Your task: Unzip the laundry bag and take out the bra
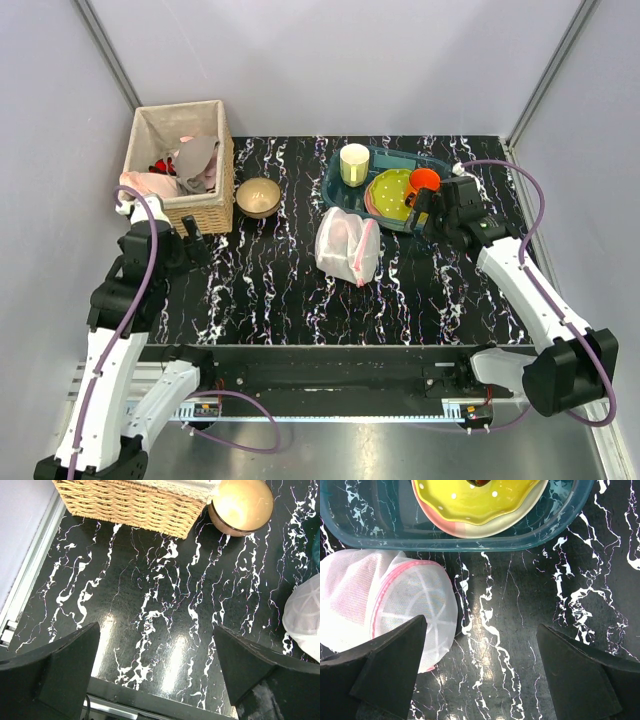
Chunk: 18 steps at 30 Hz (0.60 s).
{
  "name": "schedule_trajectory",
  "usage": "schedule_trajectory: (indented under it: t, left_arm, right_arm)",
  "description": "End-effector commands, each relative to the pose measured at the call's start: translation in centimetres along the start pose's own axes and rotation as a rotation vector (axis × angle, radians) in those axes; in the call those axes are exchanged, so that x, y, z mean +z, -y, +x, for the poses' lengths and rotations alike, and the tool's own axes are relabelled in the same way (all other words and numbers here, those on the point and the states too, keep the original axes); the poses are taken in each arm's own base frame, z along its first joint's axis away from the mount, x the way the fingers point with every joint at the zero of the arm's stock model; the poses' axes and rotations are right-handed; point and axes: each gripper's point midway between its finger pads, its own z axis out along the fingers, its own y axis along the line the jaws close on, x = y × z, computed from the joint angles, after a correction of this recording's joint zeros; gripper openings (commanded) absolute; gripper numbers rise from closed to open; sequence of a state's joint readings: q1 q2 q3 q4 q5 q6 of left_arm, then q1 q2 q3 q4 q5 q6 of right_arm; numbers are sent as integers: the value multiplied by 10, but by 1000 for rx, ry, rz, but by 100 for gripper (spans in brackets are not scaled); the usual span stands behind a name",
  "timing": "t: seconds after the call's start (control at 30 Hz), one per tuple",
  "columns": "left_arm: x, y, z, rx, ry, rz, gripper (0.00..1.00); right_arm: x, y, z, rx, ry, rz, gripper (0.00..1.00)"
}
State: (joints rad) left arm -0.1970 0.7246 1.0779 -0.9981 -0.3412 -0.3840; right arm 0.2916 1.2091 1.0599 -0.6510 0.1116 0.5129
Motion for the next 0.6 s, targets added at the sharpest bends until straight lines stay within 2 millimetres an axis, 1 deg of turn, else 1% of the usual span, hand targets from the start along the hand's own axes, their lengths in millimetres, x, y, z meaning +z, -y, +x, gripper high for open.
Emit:
schedule_trajectory:
  t: [0.0,0.1,0.17,0.2,0.23,0.27,0.3,0.37,0.4,0.43,0.47,0.5,0.53,0.57]
  left_arm:
    - [4,-3,-1,-17,11,-23,99]
    - [10,-11,16,25,-63,-73,99]
    - [9,-12,17,22,-63,-75,99]
    - [7,-8,12,-5,-47,-58,99]
    - [4,0,9,-20,-36,-13,99]
    - [2,8,7,-37,-21,29,99]
    - [1,19,-1,-78,-8,70,99]
    - [0,43,1,-101,-55,150,99]
    - [8,56,6,-107,-102,162,99]
    - [9,66,4,-92,-104,180,99]
    - [5,89,12,-26,-122,233,99]
    - [11,102,18,0,-141,214,99]
    - [11,110,11,26,-103,189,99]
    - [3,133,22,93,-118,239,99]
  right_arm:
    - [-8,-11,-18,20,68,-48,100]
    - [-12,-9,-17,27,77,-51,100]
    - [-11,-6,-13,22,70,-44,100]
    - [-10,-5,-11,20,69,-41,100]
    - [-8,-4,-10,21,65,-39,100]
    - [-5,-2,-5,25,53,-32,100]
    - [-3,-2,-3,28,45,-32,100]
    - [0,-1,2,37,28,-30,100]
    - [0,-1,2,37,28,-28,100]
    - [0,0,1,32,33,-24,100]
    - [-2,4,-5,25,61,0,100]
    - [-4,7,-8,22,76,18,100]
    - [-7,12,-11,11,87,38,100]
    - [-12,17,-17,-3,122,62,100]
